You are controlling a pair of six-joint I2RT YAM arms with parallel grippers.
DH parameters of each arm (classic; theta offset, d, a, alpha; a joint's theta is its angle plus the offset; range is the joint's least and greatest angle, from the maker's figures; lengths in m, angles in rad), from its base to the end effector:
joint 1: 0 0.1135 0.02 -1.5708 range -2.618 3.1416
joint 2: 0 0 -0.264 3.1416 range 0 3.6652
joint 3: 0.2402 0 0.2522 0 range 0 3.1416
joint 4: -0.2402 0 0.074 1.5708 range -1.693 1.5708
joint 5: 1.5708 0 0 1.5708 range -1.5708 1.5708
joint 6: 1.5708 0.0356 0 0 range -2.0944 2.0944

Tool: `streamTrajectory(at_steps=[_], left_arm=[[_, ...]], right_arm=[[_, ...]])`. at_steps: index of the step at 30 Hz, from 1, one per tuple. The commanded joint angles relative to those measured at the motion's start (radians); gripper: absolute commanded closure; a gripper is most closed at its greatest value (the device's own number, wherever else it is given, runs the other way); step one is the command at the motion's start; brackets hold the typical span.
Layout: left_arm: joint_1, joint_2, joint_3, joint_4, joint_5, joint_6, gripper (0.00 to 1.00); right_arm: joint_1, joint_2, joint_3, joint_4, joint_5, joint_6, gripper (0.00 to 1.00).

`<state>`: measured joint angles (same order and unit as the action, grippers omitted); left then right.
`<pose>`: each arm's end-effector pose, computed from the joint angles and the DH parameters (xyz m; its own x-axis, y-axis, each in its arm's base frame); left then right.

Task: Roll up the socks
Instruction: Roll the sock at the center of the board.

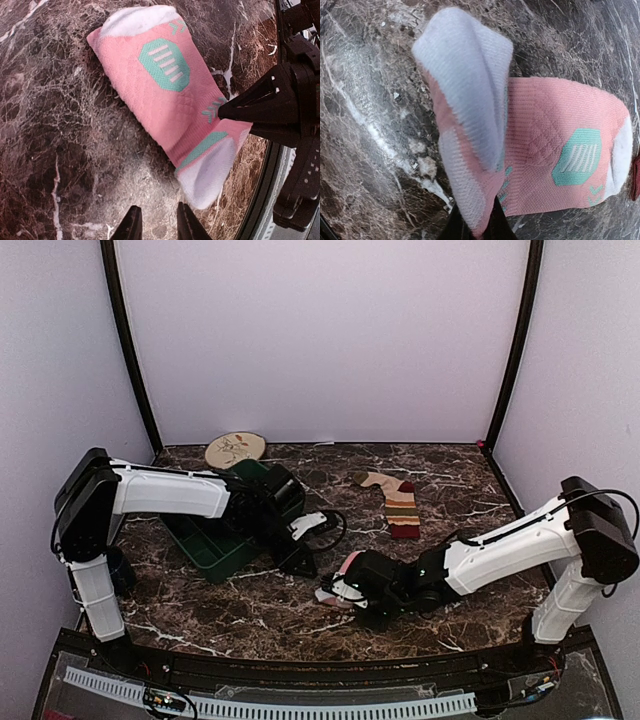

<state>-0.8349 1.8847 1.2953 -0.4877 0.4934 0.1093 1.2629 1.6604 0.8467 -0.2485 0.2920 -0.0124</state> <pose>0.2482 -0.2992 0.1855 -0.4999 0.6952 -0.5166 0.8632 0.3511 -0.3629 0.1031 0.2905 0.1452 -0.2539 -0.8375 -0.4838 -0.8734 0.4135 -0.2575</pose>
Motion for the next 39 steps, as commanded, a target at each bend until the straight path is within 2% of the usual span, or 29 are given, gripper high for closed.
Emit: streamTrajectory(at_steps=[1, 17, 21, 26, 31, 39], left_arm=[[0.003, -0.079, -0.066, 0.087, -0.05, -0.047, 0.72], [-0.029, -0.24, -0.288, 0.394, -0.079, -0.118, 0.7], [-0.094, -0.24, -0.293, 0.417, -0.128, -0.071, 0.69], [-0.197, -0.235, -0.311, 0.437, -0.272, 0.012, 0.68], [-0.232, -0.257, -0.357, 0.492, -0.352, 0.075, 0.67], [-0.294, -0.224, -0.351, 0.488, -0.489, 0.216, 0.66]], right_arm=[[-0.039, -0.026, 0.024, -0.024, -0.106, 0.049, 1.0], [-0.159, -0.029, -0.021, -0.036, -0.4, 0.101, 1.0], [-0.193, -0.031, -0.029, -0.053, -0.473, 0.108, 1.0], [-0.241, -0.013, -0.028, -0.07, -0.592, 0.122, 1.0], [-0.279, 0.035, -0.004, -0.098, -0.718, 0.128, 1.0], [-0.32, 0.057, 0.012, -0.13, -0.816, 0.123, 1.0]])
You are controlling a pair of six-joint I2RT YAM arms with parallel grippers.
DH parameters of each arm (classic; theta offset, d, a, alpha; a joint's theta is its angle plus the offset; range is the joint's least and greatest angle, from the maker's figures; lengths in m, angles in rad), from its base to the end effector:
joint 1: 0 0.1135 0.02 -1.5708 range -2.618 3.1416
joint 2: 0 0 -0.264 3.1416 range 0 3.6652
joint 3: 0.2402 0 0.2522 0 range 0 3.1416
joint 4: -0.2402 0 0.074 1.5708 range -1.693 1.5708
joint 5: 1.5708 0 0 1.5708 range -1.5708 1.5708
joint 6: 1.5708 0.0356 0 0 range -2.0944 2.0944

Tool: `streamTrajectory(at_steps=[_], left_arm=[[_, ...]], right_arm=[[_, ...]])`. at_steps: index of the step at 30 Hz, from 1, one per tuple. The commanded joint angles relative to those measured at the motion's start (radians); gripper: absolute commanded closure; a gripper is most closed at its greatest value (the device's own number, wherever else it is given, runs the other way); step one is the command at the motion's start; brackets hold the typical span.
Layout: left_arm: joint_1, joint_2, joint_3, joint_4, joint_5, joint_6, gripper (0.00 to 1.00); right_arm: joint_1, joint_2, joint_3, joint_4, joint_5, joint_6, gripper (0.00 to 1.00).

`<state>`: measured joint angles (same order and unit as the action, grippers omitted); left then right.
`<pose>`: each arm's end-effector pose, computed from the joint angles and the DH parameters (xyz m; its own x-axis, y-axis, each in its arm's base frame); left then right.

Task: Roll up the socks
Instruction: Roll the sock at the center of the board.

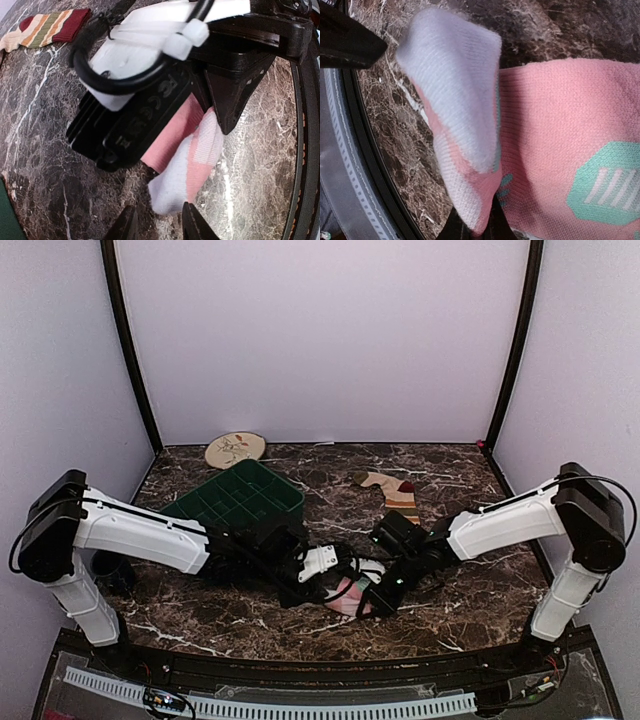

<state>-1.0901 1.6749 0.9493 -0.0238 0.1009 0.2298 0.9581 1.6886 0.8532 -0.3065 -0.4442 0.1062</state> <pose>0.1589 -0.3125 0.1839 -0.0980 0.6780 -0.7285 0.9639 0.2467 0.0999 0.1623 0.2575 0.1377 -0.6092 -0.7003 -0.3721 -0.7813 0.4498 0.4327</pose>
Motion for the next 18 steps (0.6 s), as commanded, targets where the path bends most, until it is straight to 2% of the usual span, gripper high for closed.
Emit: streamTrajectory(at_steps=[1, 8, 18], left_arm=[[-0.049, -0.016, -0.012, 0.037, -0.113, 0.114, 0.65], [-0.14, -0.067, -0.123, 0.212, -0.187, 0.311, 0.62], [-0.182, -0.054, -0.159, 0.281, -0.233, 0.448, 0.6]], right_arm=[[-0.019, 0.031, 0.008, -0.077, -0.089, 0.003, 1.0], [-0.055, 0.064, 0.041, -0.113, -0.151, 0.002, 1.0], [-0.07, 0.105, 0.083, -0.159, -0.188, -0.012, 1.0]])
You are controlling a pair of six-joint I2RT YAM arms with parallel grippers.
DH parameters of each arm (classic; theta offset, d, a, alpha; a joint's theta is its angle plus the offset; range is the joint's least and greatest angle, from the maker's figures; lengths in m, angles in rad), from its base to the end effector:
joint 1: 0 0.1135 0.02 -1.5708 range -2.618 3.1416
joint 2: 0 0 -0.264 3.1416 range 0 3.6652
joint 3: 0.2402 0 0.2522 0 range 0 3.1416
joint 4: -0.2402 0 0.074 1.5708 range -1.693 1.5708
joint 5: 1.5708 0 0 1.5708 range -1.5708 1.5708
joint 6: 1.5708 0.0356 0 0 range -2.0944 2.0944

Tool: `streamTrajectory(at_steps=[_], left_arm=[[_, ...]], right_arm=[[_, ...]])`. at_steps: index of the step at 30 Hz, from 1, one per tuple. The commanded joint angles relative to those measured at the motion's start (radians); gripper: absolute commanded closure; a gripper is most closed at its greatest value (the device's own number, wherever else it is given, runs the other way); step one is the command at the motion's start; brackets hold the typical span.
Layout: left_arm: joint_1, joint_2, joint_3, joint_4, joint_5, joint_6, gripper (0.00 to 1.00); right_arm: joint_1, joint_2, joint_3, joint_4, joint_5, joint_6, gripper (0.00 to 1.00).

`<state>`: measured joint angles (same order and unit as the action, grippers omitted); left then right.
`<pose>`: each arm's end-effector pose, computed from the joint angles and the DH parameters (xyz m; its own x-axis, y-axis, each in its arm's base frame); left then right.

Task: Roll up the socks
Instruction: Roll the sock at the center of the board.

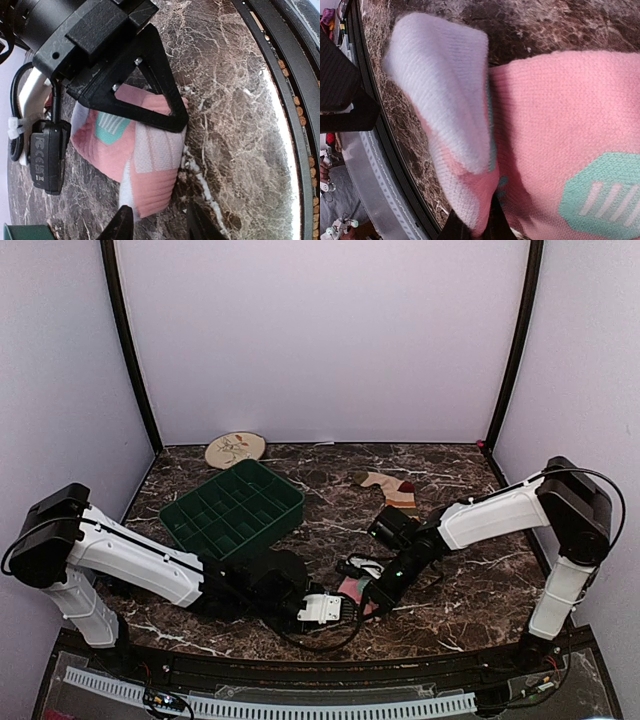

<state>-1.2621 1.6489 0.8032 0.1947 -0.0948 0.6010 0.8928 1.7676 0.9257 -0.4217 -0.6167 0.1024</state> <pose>0.1050 -0.3182 0.1668 0.3715 0.6878 -0.6237 0.8675 -0.0179 0.4971 0.1788 0.2549 0.1314 -0.6709 -0.7001 -0.2445 -0.6800 0.4494 0.5793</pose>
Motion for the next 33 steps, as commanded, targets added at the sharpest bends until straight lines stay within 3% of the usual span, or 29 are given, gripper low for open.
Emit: streamTrajectory(at_steps=[1, 16, 33], left_arm=[[-0.011, -0.025, -0.013, 0.07, -0.041, 0.084, 0.6], [-0.02, 0.061, -0.005, 0.087, -0.003, 0.162, 0.6], [-0.02, 0.167, 0.024, 0.161, -0.075, 0.179, 0.6]], right_arm=[[-0.005, 0.026, 0.009, -0.043, -0.018, -0.006, 1.0], [-0.006, 0.044, 0.02, -0.034, -0.054, 0.013, 1.0], [-0.006, 0.05, 0.021, -0.042, -0.077, 0.015, 1.0]])
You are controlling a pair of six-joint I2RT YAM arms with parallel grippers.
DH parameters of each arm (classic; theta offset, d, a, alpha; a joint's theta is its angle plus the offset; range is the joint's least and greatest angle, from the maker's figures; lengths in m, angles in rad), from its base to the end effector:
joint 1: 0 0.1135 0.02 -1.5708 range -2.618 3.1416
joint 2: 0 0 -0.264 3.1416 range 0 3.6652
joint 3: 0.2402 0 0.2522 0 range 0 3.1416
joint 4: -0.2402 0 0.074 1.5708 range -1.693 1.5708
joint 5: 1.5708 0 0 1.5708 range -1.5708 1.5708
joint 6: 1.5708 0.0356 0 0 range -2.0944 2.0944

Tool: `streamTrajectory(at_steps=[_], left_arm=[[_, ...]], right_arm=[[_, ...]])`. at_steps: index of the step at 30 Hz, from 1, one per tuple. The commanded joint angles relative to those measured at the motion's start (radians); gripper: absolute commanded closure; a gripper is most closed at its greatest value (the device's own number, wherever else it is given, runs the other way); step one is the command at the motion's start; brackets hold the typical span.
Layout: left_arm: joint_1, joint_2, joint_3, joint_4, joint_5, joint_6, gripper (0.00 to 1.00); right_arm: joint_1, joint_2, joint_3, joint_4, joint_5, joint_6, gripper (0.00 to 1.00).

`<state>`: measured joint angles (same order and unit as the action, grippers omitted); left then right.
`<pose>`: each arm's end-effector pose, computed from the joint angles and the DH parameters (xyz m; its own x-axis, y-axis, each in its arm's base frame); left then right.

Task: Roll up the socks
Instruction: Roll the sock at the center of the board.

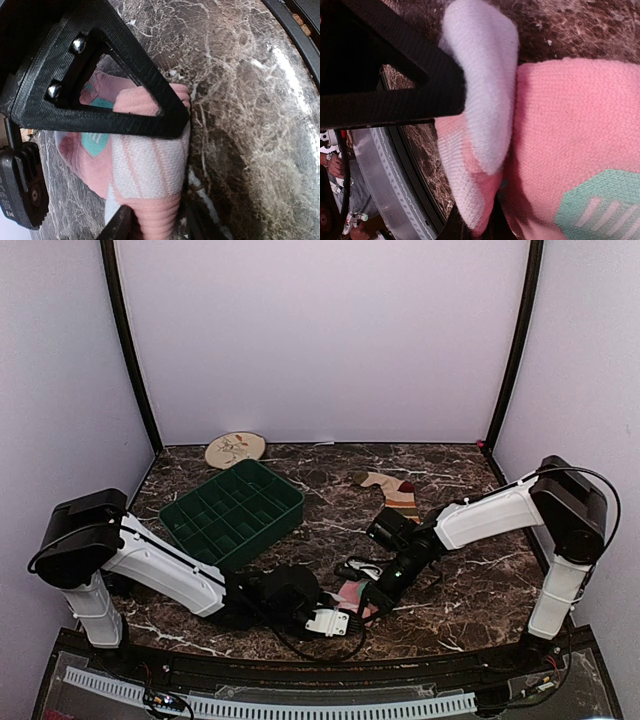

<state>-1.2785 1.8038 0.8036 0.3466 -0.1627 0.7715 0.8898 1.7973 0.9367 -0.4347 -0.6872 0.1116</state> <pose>0.1065 -0.3339 0.1303 0.5074 0.7015 -0.5005 0.7730 -0.1139 0.6241 0.1789 0.2567 0.1264 -0.6811 -0.7037 -0.2023 -0.6374 0.4337 0.6369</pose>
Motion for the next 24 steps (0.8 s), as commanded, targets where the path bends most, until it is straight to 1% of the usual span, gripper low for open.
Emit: streamTrajectory(at_steps=[1, 5, 10, 13, 17, 20, 21, 24], left_arm=[[-0.004, 0.014, 0.027, 0.005, -0.002, 0.008, 0.6], [-0.004, 0.029, 0.048, -0.023, 0.013, 0.007, 0.61], [-0.003, 0.043, 0.064, -0.041, 0.015, 0.007, 0.65], [-0.003, 0.06, 0.078, -0.07, 0.021, 0.007, 0.71], [-0.003, 0.076, 0.104, -0.125, 0.036, -0.001, 0.84], [-0.003, 0.079, 0.115, -0.161, 0.04, -0.001, 0.88], [-0.004, 0.08, 0.117, -0.181, 0.044, 0.0, 0.88], [-0.004, 0.072, 0.123, -0.211, 0.061, 0.001, 0.91]], right_arm=[[-0.003, 0.021, 0.011, -0.031, -0.008, 0.004, 1.0], [-0.003, 0.024, 0.012, -0.035, -0.009, 0.0, 1.0], [-0.002, 0.033, 0.021, -0.046, -0.017, -0.01, 1.0], [-0.002, 0.034, 0.026, -0.054, -0.016, -0.016, 1.0], [-0.006, 0.034, 0.027, -0.071, -0.011, -0.025, 1.0], [-0.011, 0.023, 0.025, -0.077, -0.001, -0.029, 1.0], [-0.013, 0.017, 0.025, -0.079, 0.006, -0.027, 0.99], [-0.017, -0.002, 0.025, -0.083, 0.036, -0.016, 0.87]])
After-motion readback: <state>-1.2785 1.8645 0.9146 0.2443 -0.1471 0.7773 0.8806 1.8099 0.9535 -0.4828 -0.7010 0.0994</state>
